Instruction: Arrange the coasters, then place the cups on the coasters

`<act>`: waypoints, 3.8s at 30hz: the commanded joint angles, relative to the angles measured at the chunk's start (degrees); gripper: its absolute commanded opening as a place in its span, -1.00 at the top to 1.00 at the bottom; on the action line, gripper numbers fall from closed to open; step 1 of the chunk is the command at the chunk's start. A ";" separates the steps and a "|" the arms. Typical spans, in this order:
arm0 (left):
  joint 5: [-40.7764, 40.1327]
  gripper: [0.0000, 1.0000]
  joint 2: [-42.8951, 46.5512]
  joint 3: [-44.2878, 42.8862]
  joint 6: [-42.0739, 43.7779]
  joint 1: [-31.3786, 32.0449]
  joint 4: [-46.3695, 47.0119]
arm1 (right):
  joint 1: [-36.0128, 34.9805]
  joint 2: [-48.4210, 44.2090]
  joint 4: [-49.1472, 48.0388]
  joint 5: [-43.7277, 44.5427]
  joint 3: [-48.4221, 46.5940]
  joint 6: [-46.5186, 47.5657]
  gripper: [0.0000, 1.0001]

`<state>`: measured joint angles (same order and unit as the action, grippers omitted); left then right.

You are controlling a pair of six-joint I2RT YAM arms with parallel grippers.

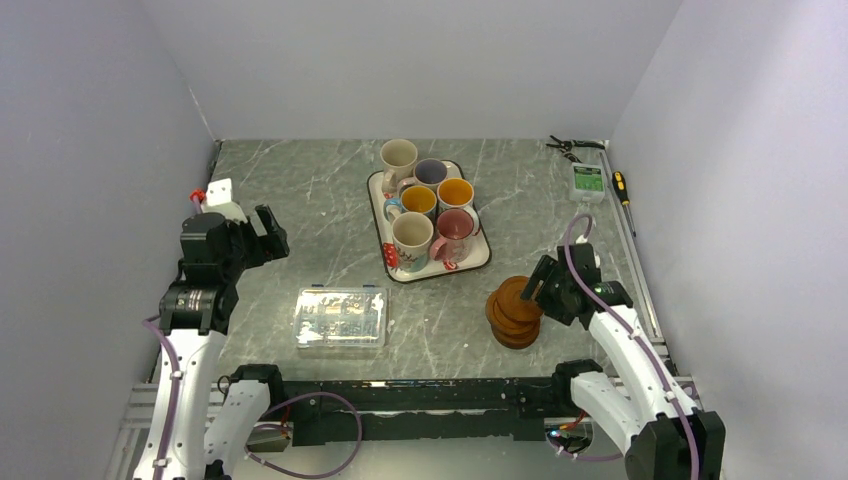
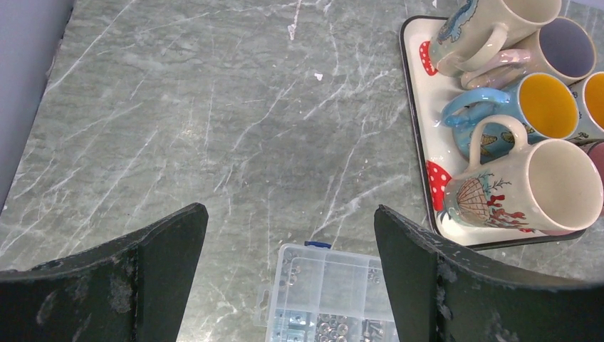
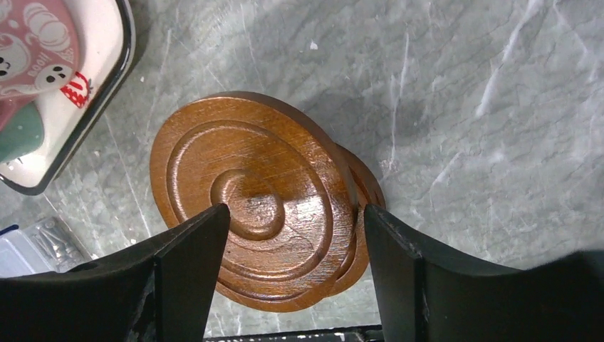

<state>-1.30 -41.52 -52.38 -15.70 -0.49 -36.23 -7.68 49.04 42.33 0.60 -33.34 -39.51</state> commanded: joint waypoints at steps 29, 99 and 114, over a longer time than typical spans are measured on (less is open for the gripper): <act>0.68 -0.87 -4.00 -0.97 1.18 0.23 0.90 | 0.21 -6.67 -3.96 5.37 0.42 0.63 0.63; 0.01 -0.88 -6.05 -1.32 0.76 0.21 0.46 | -46.86 45.43 -32.91 0.38 -17.39 -5.25 1.00; -0.03 -0.88 -5.87 -1.32 0.63 0.23 0.37 | -52.73 55.89 -36.46 4.04 -27.48 -10.43 1.00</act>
<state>-1.34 -47.53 -52.38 -15.51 -0.49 -36.60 -59.29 104.05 8.16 2.98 -59.64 -47.70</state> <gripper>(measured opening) 0.938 0.418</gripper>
